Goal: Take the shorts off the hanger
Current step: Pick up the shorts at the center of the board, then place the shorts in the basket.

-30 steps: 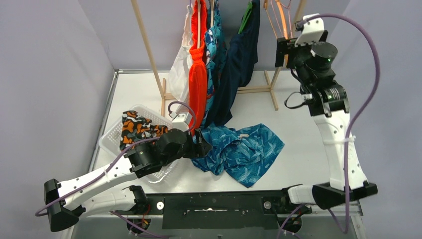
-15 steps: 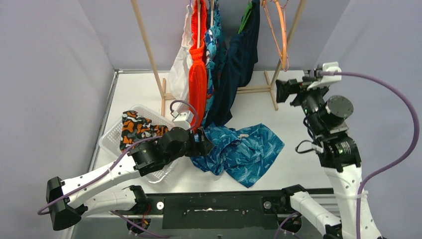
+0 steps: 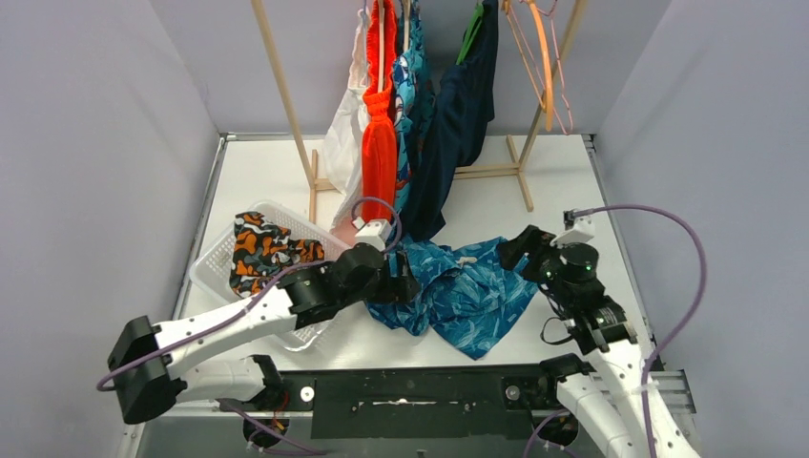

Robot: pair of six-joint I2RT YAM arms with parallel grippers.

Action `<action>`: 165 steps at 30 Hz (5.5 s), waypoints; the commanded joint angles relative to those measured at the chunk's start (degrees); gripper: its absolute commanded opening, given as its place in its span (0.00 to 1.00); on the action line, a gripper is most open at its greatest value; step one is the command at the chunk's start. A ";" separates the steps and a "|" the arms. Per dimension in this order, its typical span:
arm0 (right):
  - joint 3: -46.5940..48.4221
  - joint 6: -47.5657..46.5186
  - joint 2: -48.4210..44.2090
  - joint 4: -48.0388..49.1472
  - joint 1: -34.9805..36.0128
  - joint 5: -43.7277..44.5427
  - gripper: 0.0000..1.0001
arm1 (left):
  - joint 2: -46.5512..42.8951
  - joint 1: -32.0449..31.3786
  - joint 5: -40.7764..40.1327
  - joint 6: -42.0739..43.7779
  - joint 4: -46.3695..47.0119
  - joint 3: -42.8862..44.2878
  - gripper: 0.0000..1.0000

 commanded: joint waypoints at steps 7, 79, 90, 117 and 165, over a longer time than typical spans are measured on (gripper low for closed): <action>-5.83 14.99 12.16 0.32 0.42 -1.27 0.85 | 20.60 -1.19 0.46 7.89 3.68 14.02 0.78; -4.95 21.36 6.32 -6.50 -0.03 21.32 0.94 | 45.93 -9.01 5.85 10.76 -5.39 22.74 0.72; -5.11 23.08 8.56 -6.44 -0.37 22.06 0.95 | 52.24 -17.69 -5.91 1.89 -15.35 24.33 0.01; -9.09 25.53 9.79 -2.78 -1.10 19.28 0.95 | -7.40 0.42 -22.39 -1.63 -25.58 22.92 0.00; -3.07 17.99 9.92 -6.77 -1.28 21.59 0.95 | -5.57 50.87 -19.04 19.50 -31.04 25.05 0.00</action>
